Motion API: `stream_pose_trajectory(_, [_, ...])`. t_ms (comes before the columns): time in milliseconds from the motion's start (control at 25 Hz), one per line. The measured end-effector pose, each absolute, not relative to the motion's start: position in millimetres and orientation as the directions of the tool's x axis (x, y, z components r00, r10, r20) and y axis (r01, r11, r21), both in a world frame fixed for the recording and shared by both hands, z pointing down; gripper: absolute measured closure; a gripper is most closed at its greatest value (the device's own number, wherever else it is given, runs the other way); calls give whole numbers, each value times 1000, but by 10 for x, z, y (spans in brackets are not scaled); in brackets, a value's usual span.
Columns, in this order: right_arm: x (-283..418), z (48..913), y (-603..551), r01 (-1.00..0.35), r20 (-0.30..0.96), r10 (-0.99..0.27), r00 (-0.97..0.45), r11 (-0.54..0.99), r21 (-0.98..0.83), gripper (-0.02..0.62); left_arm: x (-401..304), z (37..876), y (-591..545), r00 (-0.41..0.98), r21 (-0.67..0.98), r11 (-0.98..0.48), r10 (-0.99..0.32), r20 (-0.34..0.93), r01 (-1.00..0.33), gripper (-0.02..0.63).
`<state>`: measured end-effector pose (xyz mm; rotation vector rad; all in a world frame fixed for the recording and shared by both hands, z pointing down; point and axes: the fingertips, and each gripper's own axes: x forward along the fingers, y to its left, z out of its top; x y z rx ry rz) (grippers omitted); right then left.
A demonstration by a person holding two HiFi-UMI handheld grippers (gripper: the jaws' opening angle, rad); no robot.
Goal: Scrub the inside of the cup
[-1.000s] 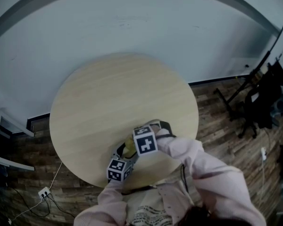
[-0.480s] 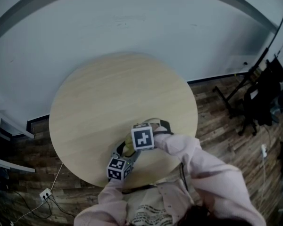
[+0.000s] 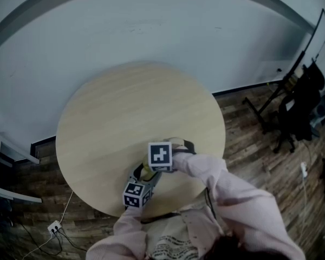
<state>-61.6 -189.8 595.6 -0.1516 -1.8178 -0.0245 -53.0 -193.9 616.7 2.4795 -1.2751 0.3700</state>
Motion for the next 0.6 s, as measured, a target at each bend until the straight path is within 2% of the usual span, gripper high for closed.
stream_pose_trajectory(600, [-664,5999,-1842,-95,939,183,-292,971,-219,577,-516,6168,-1934,560,168,-539,-740,374,-825,264])
